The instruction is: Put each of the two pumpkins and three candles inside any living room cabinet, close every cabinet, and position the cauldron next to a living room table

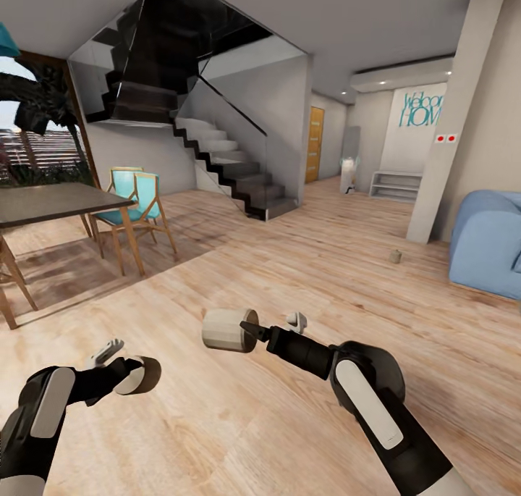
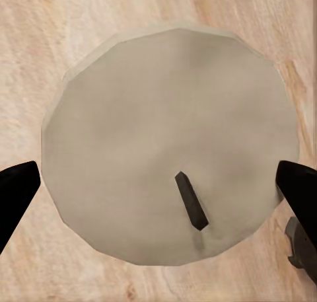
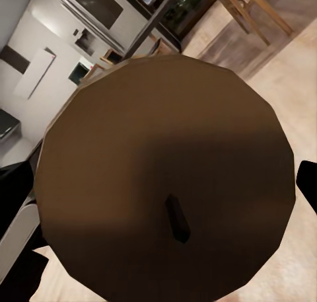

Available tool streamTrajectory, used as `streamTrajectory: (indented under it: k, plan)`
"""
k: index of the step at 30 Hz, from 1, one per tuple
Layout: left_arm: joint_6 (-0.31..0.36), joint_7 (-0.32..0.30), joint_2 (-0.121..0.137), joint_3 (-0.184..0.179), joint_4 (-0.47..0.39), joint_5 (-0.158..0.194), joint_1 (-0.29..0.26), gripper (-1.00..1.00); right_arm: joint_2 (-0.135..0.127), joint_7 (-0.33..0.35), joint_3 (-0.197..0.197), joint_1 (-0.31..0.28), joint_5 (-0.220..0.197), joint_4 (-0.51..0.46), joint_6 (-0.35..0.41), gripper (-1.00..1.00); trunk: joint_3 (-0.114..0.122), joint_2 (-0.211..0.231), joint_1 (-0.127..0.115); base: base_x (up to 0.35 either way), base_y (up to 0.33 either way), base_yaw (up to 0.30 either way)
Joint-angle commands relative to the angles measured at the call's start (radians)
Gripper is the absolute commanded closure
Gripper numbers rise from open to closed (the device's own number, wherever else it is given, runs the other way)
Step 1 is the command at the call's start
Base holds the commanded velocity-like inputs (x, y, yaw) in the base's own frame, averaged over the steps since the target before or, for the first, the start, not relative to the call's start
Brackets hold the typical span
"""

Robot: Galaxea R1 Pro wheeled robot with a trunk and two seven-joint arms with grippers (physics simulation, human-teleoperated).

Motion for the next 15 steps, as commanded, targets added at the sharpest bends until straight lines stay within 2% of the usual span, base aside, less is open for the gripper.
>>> streamTrajectory:
  k: [1, 10, 15]
  plan:
    - [0.004, 0.010, 0.000, 0.000, -0.001, 0.010, -0.001, 1.00, -0.001, 0.001, 0.000, -0.001, -0.003, 0.000, 0.003, 1.00, 0.001, 0.000, -0.001, -0.037, 0.000, 0.077]
    - [0.004, 0.010, -0.004, -0.001, -0.001, 0.009, -0.001, 1.00, 0.001, -0.001, -0.001, -0.001, -0.002, 0.003, 0.002, 1.00, 0.023, 0.002, -0.005, -0.293, 0.000, 0.077]
    - [0.004, 0.010, -0.005, -0.002, -0.001, 0.009, -0.001, 1.00, 0.001, -0.017, 0.001, -0.001, 0.000, 0.058, -0.001, 1.00, 0.035, 0.003, -0.007, -0.336, 0.000, 0.077]
